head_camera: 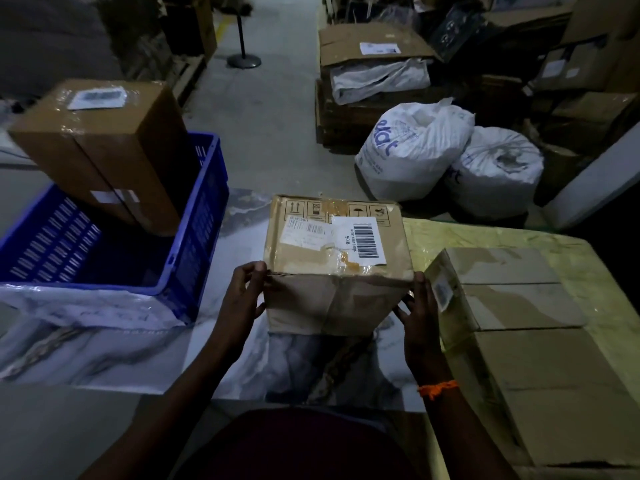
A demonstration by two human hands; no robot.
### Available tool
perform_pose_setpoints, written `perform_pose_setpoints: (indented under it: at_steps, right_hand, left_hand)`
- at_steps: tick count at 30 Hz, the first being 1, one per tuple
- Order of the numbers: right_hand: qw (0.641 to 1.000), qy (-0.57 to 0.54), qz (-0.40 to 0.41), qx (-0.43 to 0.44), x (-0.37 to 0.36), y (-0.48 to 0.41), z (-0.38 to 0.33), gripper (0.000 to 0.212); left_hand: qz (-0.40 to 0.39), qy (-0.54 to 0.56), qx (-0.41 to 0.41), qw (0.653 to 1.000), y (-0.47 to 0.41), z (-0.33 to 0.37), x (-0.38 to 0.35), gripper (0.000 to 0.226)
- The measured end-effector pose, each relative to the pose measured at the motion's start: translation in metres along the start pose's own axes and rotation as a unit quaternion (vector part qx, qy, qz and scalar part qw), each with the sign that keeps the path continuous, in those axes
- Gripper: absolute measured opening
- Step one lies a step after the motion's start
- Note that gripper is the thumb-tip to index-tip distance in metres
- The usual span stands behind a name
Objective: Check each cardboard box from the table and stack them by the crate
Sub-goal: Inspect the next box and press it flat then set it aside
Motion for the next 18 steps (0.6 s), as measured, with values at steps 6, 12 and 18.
perform_pose_setpoints:
  at_steps: [6, 12, 18]
  right_hand:
    - [1.0, 0.008, 0.003, 0.004, 0.002, 0.002, -0.009, 0.021]
    - [0.998, 0.059, 0.007, 0.034, 0.006, -0.01, -0.037, 0.048]
    - [0.983, 0.181, -0.023, 0.016, -0.018, -0.053, -0.074, 0.028]
  left_hand:
    - [0.013, 0.007, 0.012, 1.0, -0.002, 0.001, 0.002, 0.035]
    - [0.011, -0.026, -0.02, 0.999, -0.017, 0.018, 0.008, 0.056]
    - [-0.059, -0.076, -0.005, 0.995, -0.053, 0.053, -0.014, 0.038]
Point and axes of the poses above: each hand's wrist, its own y-axis away from the middle knuckle, its own x-axis out of the back of the hand, z = x × y, the point moved 6 cm from there along -y, towards the middle knuckle, and after that the axes turned 8 degrees about -x, right-handed, at the moved point
